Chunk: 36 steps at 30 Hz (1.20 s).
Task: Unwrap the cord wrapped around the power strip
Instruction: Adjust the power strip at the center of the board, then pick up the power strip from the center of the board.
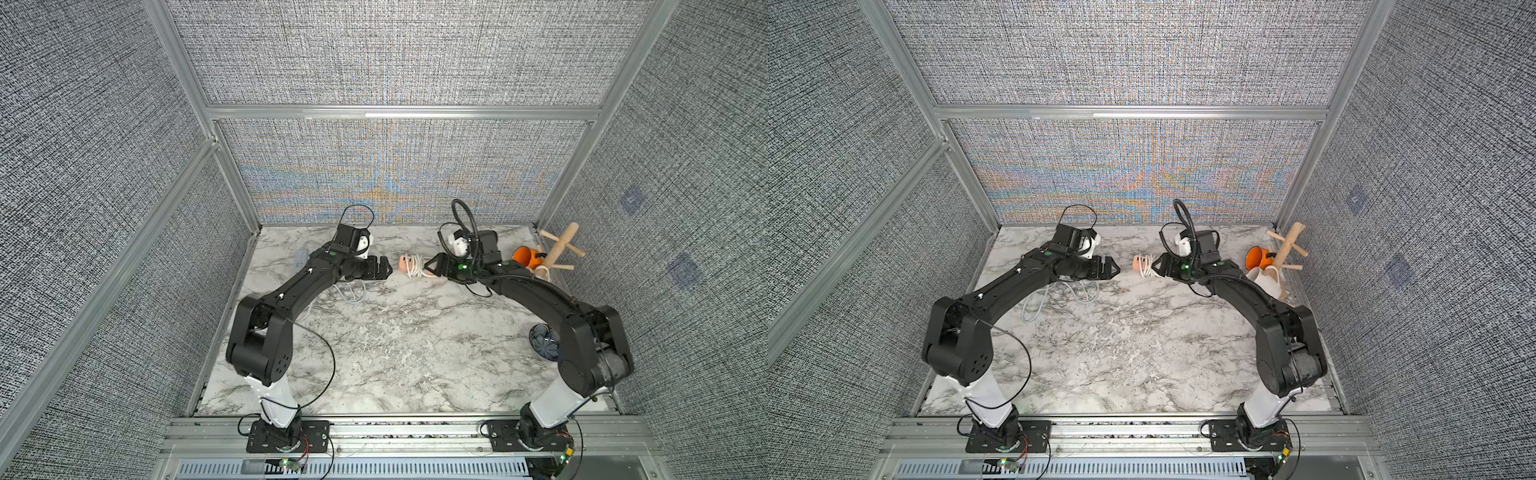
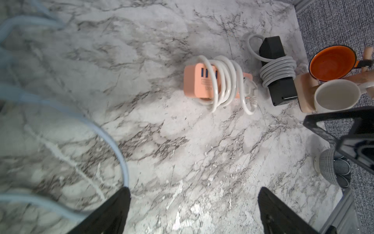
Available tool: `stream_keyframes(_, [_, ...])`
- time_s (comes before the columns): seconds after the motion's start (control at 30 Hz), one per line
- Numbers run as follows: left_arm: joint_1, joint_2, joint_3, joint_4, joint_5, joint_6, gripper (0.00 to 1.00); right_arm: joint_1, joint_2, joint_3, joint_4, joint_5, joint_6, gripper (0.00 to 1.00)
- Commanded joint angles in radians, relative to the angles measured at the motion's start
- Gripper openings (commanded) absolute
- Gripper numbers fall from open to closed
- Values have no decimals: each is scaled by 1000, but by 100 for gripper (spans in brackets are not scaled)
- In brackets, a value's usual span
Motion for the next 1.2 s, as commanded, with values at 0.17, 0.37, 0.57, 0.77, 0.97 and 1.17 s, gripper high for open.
stream_keyframes(0.17, [-13,225,186,145,58,40,90,-35,81,56,27,73,26,64])
stream_keyframes(0.37, [-19,428,312,286,74,-62,88,-35,161,72,97,153,132,59])
stream_keyframes(0.57, [-32,495,296,406,122,-139,91,-30,267,154,66,195,122,60])
stream_keyframes(0.77, [-36,434,158,444,139,-126,76,-22,344,201,37,172,90,59])
stream_keyframes(0.97, [-46,316,-44,528,168,-134,61,-15,392,210,26,139,55,54])
stream_keyframes(1.17, [-62,120,-220,527,156,-114,65,-15,413,212,31,127,29,44])
